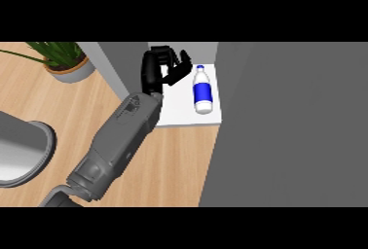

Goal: Pick up the bottled water, place it into the cabinet and close the cabinet

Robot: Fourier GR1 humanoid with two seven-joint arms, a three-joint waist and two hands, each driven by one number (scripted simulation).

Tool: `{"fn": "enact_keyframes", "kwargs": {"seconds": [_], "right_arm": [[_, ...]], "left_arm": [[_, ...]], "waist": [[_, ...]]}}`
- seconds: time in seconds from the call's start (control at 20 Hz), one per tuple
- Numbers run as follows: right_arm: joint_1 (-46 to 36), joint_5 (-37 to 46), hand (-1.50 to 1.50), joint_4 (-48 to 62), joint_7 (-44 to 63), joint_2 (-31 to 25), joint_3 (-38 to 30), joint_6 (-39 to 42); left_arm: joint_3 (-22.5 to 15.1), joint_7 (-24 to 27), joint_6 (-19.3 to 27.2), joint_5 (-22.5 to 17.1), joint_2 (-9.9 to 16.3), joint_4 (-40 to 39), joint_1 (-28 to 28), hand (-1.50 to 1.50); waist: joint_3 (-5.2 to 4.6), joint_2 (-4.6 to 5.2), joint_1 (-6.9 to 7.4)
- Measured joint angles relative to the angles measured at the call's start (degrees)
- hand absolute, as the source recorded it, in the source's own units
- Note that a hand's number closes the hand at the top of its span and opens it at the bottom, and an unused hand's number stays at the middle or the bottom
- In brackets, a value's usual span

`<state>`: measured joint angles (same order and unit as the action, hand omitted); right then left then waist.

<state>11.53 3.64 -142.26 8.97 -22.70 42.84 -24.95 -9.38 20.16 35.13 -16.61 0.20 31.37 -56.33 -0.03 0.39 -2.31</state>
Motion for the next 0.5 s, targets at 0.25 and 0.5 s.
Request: {"fn": "enact_keyframes", "kwargs": {"seconds": [0.25, 0.5], "right_arm": [[0.27, -0.16, -1.5, -0.05, -0.84, -0.48, 0.2, -0.25], [-0.31, -0.3, -1.5, -0.17, -0.54, -0.76, 0.03, -0.39]], "left_arm": [[-0.02, 1.48, 3.01, 1.52, -0.05, -7.29, -2.57, 1.5], [1.51, 3.72, 3.5, 0.94, 0.04, -12.66, -3.93, 1.5]], "waist": [[0.0, 0.08, -0.36], [-0.03, 0.25, -0.58]]}}
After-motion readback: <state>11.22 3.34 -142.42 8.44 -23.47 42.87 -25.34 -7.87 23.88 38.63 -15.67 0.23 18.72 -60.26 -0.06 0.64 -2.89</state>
